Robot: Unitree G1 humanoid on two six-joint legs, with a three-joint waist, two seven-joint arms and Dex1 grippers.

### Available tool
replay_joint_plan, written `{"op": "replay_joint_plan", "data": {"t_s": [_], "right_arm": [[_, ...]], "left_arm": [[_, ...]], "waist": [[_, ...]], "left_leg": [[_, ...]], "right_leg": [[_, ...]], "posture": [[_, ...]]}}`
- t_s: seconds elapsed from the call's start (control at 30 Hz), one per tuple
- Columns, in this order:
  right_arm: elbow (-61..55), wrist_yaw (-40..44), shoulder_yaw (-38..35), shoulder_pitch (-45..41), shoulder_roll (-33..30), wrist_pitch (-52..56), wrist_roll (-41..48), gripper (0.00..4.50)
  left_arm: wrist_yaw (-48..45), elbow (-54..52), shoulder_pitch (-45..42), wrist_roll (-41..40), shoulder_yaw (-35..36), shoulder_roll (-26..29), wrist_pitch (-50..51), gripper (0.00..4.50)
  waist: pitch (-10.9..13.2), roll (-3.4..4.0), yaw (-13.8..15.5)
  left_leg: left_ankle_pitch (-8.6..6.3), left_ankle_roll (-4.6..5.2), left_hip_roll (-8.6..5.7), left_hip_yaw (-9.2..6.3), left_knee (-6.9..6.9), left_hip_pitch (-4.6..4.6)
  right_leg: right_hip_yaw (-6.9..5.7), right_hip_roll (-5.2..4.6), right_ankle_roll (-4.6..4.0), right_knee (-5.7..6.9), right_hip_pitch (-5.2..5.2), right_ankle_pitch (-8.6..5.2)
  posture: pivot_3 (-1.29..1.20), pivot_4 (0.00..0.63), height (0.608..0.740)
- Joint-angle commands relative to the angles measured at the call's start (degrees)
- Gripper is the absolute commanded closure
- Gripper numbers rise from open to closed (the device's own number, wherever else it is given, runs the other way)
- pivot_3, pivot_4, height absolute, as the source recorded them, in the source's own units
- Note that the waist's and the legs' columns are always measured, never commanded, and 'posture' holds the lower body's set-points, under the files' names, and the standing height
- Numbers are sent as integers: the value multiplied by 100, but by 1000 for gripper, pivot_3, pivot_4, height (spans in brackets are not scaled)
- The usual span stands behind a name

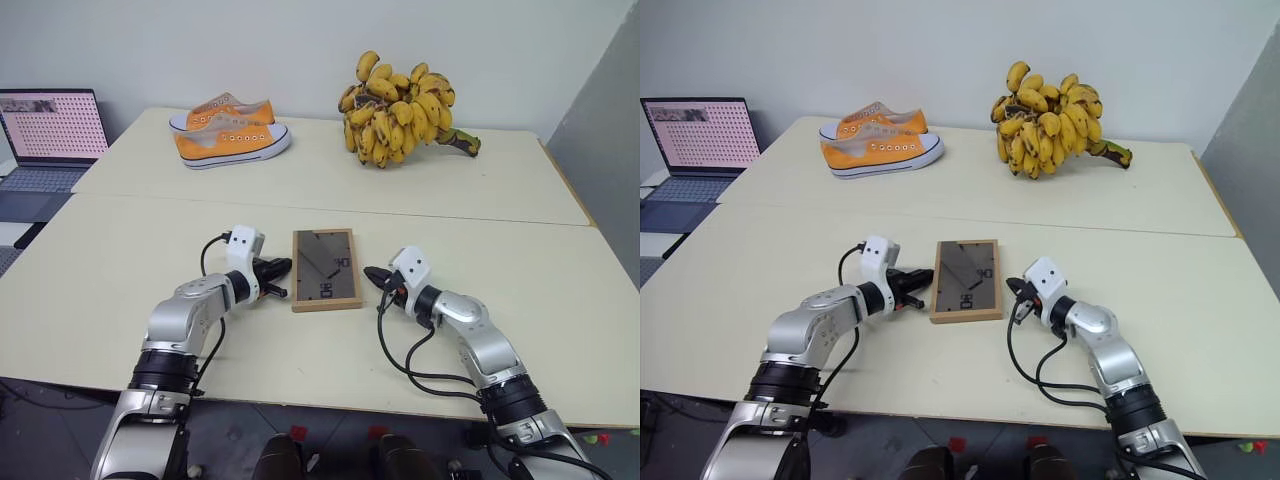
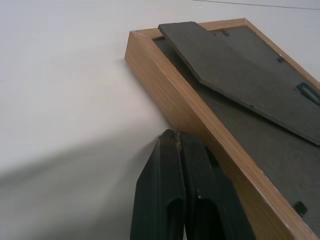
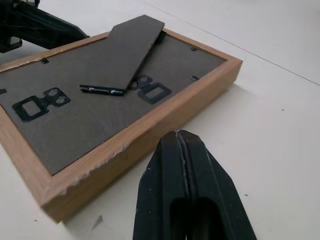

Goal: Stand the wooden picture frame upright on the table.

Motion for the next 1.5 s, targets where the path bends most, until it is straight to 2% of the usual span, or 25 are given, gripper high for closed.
{"op": "replay_joint_plan", "data": {"t_s": [0.03, 0.17, 0.27, 0.4, 0.53, 0.6, 0.67, 0.8, 0.9, 1.03, 1.33, 1.5], "right_arm": [[-457, -63, -169, 135, -102, 68, 29, 4500], [-599, -89, -280, 256, -224, 128, 45, 4500], [-646, -66, -364, 315, -401, 121, 19, 4500], [-894, 150, -503, 383, -804, 221, 76, 4500], [-1202, 511, -673, 487, -1350, 309, 174, 4500], [-1332, 716, -791, 543, -1638, 381, 225, 4500], [-1371, 799, -822, 579, -1763, 388, 244, 4500], [-1390, 860, -813, 637, -1833, 366, 263, 4500], [-1383, 818, -809, 652, -1798, 370, 258, 4500], [-1393, 784, -764, 754, -1747, 333, 233, 4500], [-1379, 648, -736, 850, -1665, 270, 144, 4500], [-1240, 514, -722, 798, -1534, 218, 88, 4500]], "left_arm": [[-264, 151, -362, 169, -163, -190, -199, 4472], [-415, 214, -443, 262, -180, -226, -194, 4472], [-553, -94, -312, 258, -188, -48, 119, 4472], [-845, -1276, 43, -203, -43, 530, 1229, 4472], [-975, -2342, 233, -1083, 438, 1208, 2899, 4472], [-933, -2450, 37, -1514, 833, 1438, 3792, 4472], [-808, -2274, -194, -1711, 1098, 1425, 4360, 4472], [-1209, -1936, -380, -1856, 1040, 1746, 4369, 4472], [-1241, -1464, -622, -2056, 1268, 1657, 4694, 3974], [-1316, -1272, -710, -2304, 1341, 1528, 4939, 3089], [-1073, -677, -737, -2121, 1252, 1352, 4849, 1188], [-1037, -341, -834, -1961, 985, 1279, 4829, 1188]], "waist": [[0, 0, 4], [0, 0, -8], [0, 0, -9], [0, 0, -29], [2, 2, -60], [2, 3, -81], [5, 2, -75], [5, 2, -109], [5, 2, -130], [5, 2, -143], [5, 2, -140], [5, 2, -139]], "left_leg": [[0, 0, 0, -1, 0, 0], [0, 0, -1, -1, 0, -2], [0, 0, 0, -1, 0, -1], [0, 0, 0, 0, -1, -4], [0, 1, 4, 0, -4, -1], [0, 1, 4, -1, -4, -2], [0, 1, 3, -3, -2, 4], [0, 2, 3, -3, -1, 9], [0, 2, 3, -2, -2, 8], [0, 2, 2, -1, -3, 3], [0, 1, 3, -3, -3, 5], [0, 1, 2, -3, -3, 4]], "right_leg": [[-1, 0, 0, 0, 0, 0], [0, 0, 0, -1, 0, 0], [0, 1, 0, 0, -1, 0], [2, 1, 0, -2, -2, 0], [2, 2, -1, -1, -3, -2], [2, 2, 0, -1, -4, -2], [-1, 2, 3, -1, 3, -4], [-1, 3, 24, -4, 9, -15], [0, 4, 3, -2, 4, -4], [1, 3, 1, -4, 1, -3], [0, 3, 1, -2, 2, -3], [0, 2, 1, -2, 1, -3]], "posture": [[0, 150, 740], [0, 150, 740], [0, 150, 740], [0, 150, 740], [0, 150, 740], [0, 150, 740], [0, 150, 740], [0, 150, 740], [0, 150, 740], [0, 150, 740], [0, 150, 740], [0, 150, 740]]}}
